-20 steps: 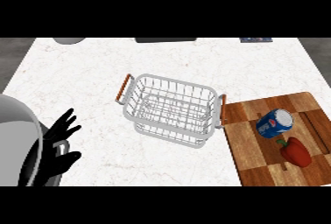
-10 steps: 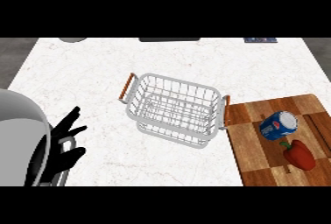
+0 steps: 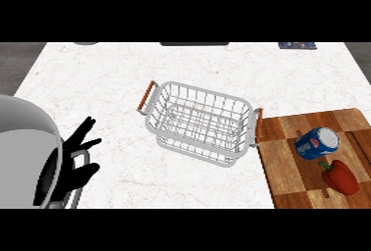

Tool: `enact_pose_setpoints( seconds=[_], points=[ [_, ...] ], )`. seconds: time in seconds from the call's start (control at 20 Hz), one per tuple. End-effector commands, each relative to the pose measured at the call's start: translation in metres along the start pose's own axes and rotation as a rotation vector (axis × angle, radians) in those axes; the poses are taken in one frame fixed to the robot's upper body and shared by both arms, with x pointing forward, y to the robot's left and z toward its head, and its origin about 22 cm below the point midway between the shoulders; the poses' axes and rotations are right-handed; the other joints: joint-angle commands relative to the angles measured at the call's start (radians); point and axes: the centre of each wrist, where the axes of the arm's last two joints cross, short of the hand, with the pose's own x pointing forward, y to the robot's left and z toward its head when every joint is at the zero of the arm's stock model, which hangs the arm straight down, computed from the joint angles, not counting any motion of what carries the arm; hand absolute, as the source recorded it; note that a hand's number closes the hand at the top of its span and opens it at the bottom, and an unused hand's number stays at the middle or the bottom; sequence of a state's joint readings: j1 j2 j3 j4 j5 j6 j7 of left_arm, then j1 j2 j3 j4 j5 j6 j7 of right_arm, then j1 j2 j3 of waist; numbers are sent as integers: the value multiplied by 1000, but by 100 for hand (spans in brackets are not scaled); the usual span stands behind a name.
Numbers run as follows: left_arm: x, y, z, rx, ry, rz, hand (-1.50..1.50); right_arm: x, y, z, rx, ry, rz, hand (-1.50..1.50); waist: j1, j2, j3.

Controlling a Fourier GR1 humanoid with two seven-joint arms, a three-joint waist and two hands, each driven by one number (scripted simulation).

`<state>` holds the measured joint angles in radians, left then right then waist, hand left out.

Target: Pick the bell pepper from the cutting board and place it in the tiered basket

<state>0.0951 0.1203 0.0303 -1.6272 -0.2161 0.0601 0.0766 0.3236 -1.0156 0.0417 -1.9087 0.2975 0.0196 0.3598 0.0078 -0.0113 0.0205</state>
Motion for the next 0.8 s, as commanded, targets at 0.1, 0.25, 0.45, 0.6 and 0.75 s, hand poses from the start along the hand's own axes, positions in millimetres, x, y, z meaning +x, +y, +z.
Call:
enact_pose_setpoints(
  seconds=[0.1,0.25,0.45,0.6,0.75],
  points=[
    [-29,-34,10,-30,162,146,0,17,16,-6,40,6,-17,-150,7,17,-22],
    [-31,-35,5,-5,168,129,0,24,26,1,69,8,24,-150,-11,15,-22],
    [-34,-27,7,-8,160,139,0,26,37,-3,119,79,115,-150,-1,18,-23],
    [-36,-13,8,-27,151,133,0,21,18,-16,138,126,133,-150,6,18,-23],
    [-21,-38,6,-26,160,118,0,33,31,-20,159,124,118,-150,7,18,-21]
  ],
)
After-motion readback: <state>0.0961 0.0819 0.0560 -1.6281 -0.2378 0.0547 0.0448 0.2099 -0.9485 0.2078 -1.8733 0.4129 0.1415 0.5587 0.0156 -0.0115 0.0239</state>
